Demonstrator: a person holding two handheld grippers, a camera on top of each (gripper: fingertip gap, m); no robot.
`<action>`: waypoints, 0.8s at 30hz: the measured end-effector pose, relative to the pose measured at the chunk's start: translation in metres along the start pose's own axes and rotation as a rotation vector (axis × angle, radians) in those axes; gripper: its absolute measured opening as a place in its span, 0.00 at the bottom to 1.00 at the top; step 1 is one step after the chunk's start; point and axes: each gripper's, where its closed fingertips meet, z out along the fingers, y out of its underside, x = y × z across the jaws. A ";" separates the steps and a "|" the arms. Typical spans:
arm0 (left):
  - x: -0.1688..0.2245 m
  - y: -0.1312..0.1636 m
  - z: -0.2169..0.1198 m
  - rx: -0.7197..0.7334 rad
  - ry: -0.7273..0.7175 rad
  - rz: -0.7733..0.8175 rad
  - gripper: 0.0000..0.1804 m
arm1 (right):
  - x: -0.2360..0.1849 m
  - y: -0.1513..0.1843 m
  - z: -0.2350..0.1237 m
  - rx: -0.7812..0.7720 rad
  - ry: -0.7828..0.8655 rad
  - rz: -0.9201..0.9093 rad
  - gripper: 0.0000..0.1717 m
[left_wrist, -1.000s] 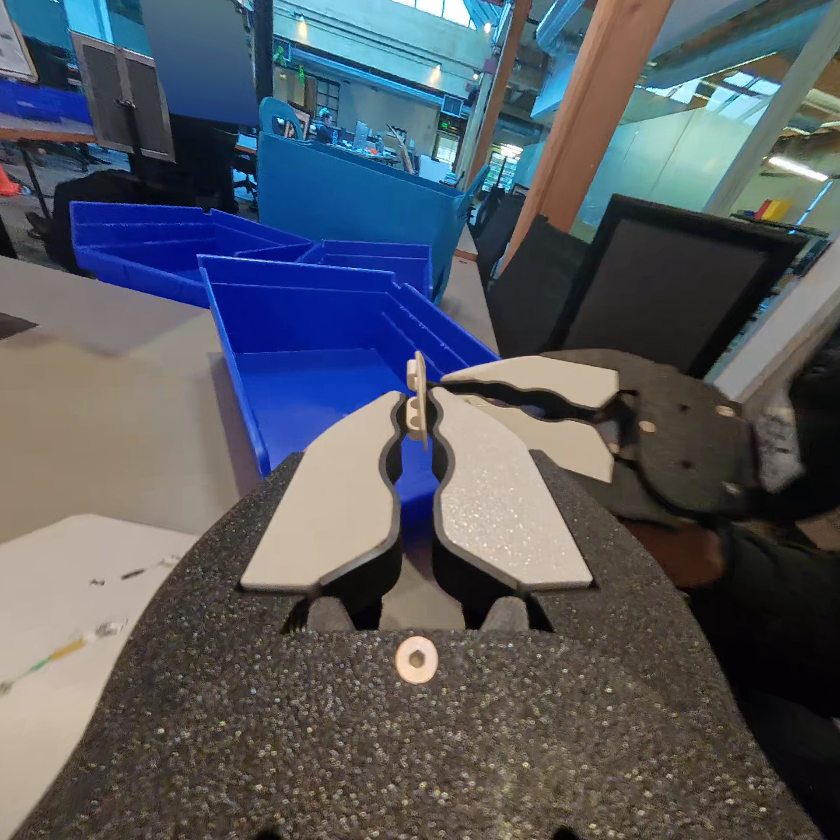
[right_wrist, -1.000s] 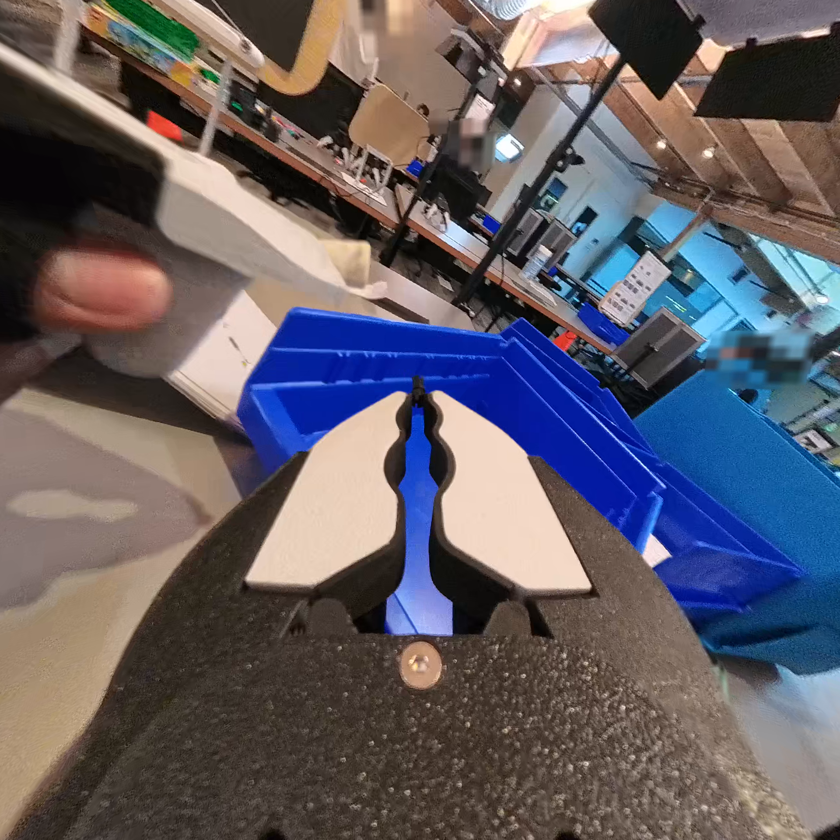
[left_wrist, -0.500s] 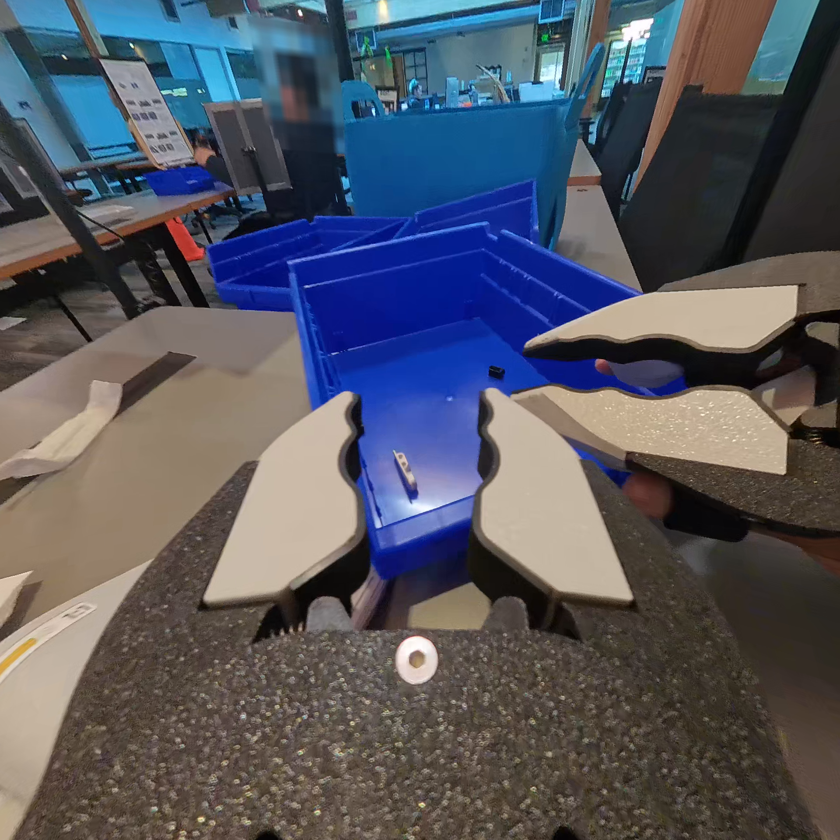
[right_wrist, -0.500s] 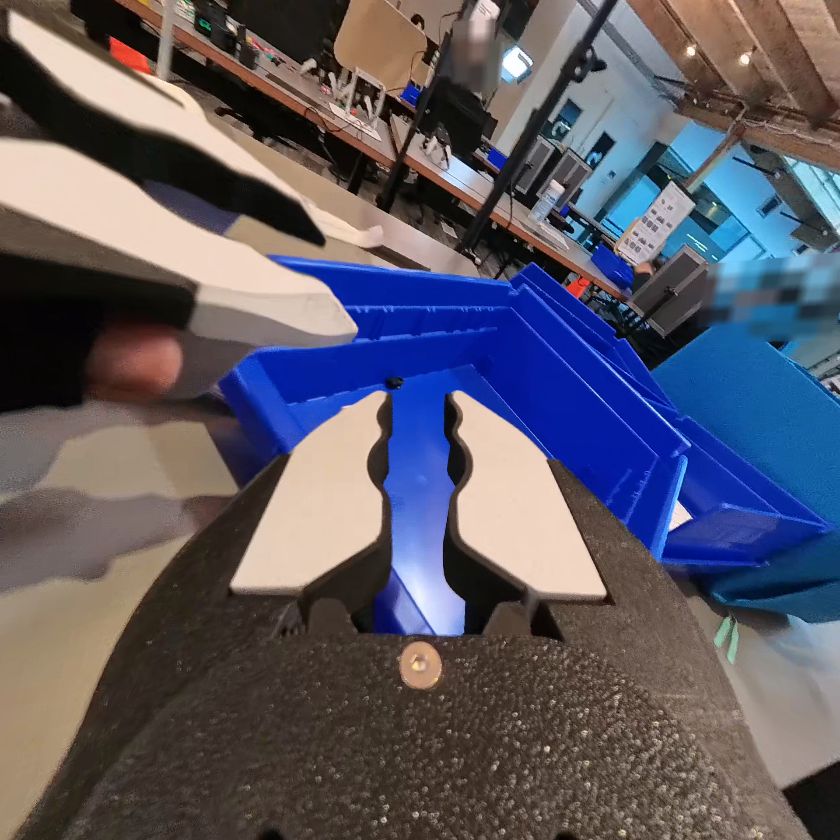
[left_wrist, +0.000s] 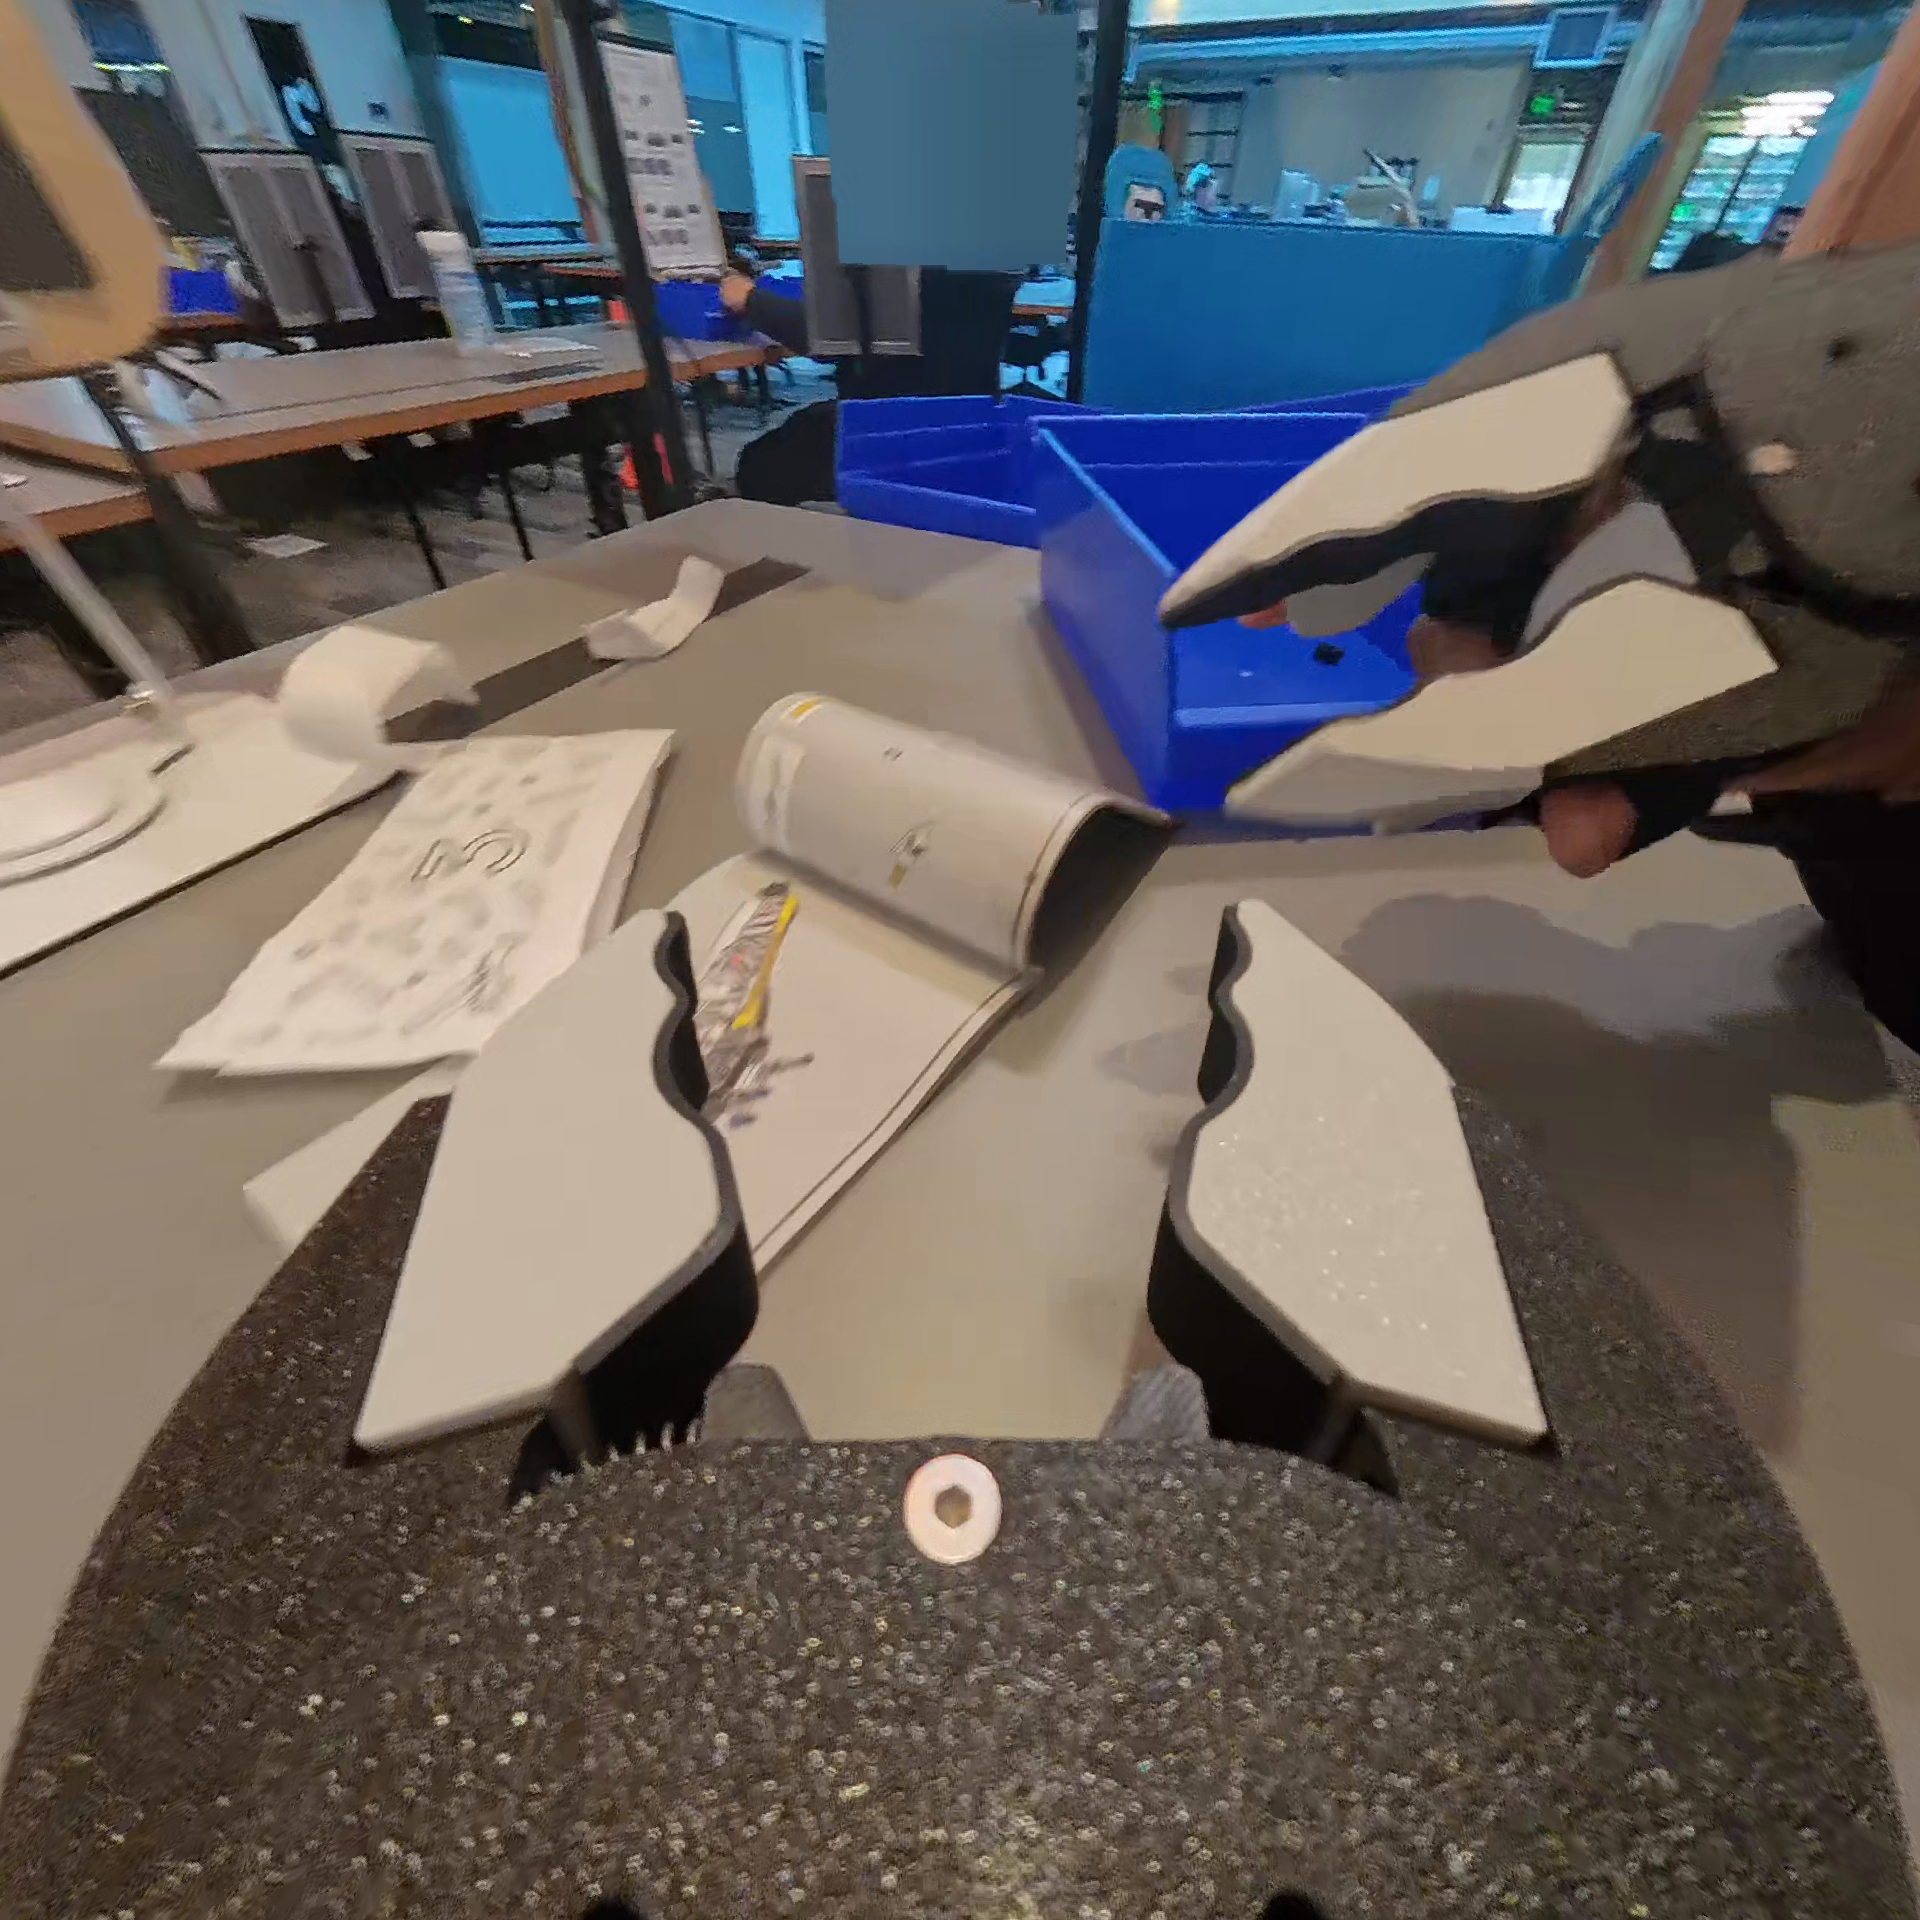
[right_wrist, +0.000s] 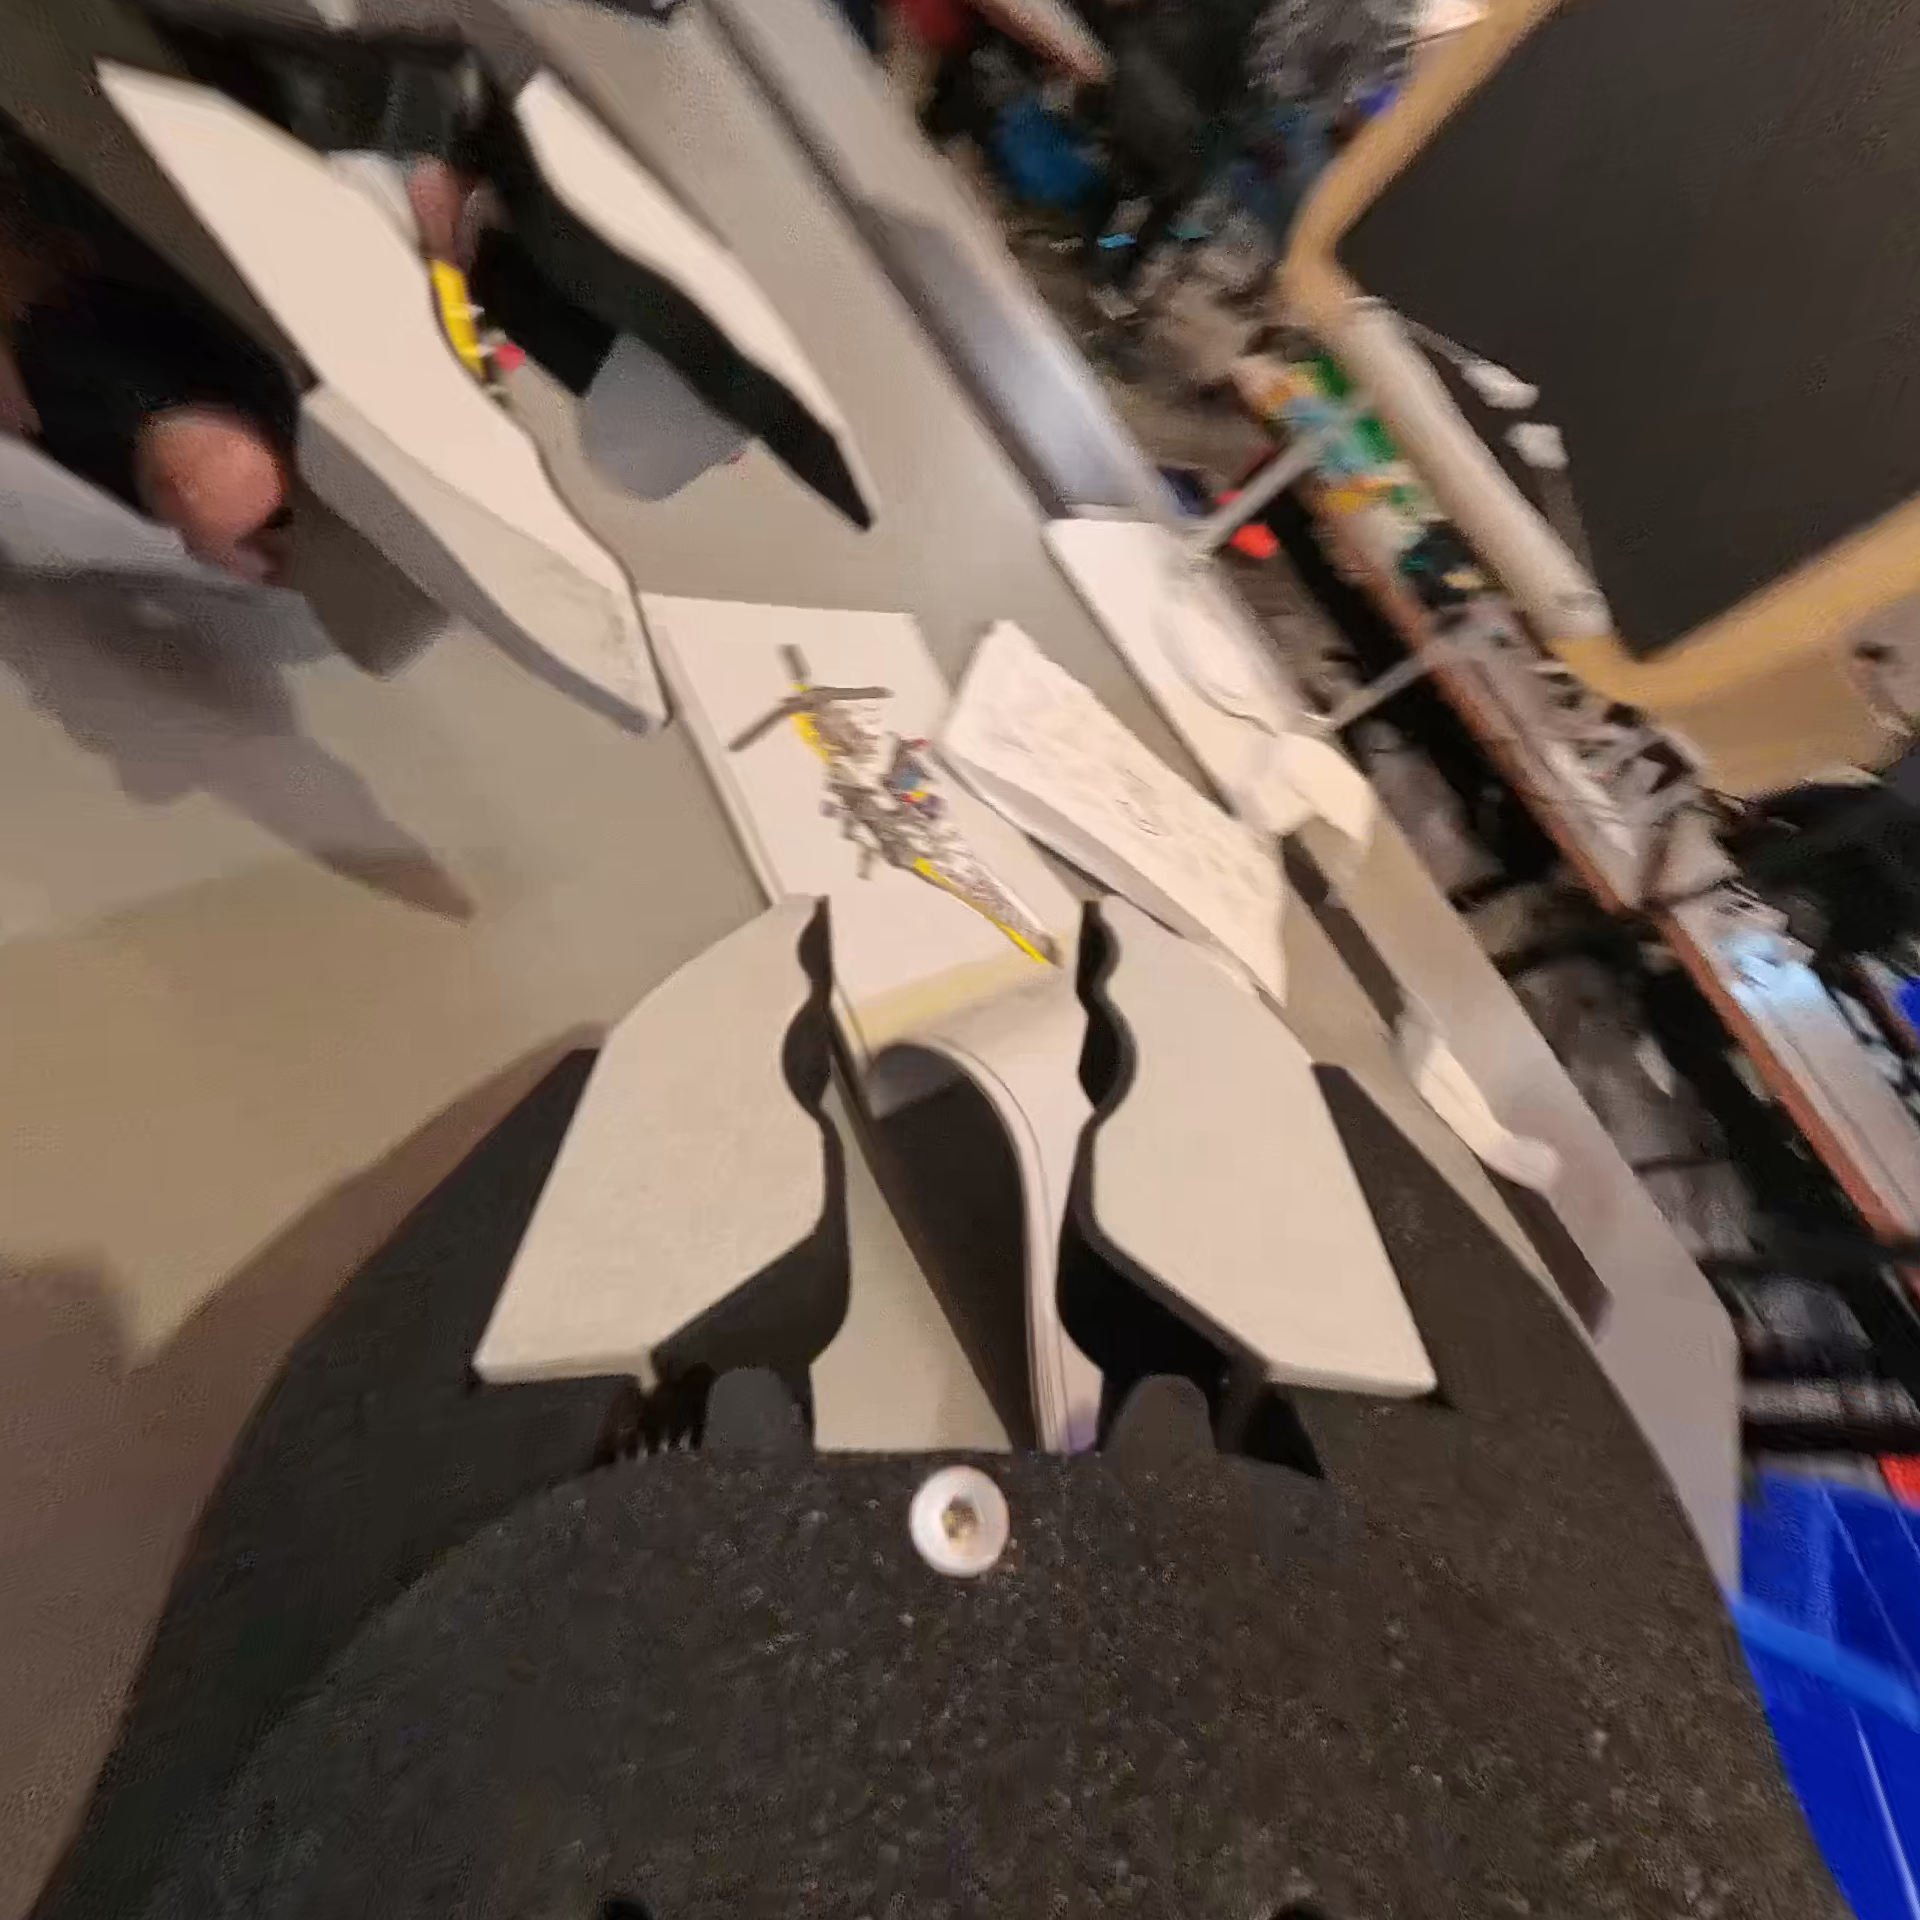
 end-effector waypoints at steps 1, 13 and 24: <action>-0.005 0.001 -0.010 0.007 -0.019 -0.003 0.53 | -0.009 -0.003 0.015 -0.027 -0.076 -0.037 0.28; -0.058 0.006 -0.094 0.111 -0.082 -0.138 0.42 | -0.082 -0.027 0.147 -0.180 -0.472 -0.097 0.26; -0.061 0.022 -0.093 0.091 -0.050 -0.214 0.36 | -0.108 -0.013 0.166 -0.201 -0.524 -0.011 0.13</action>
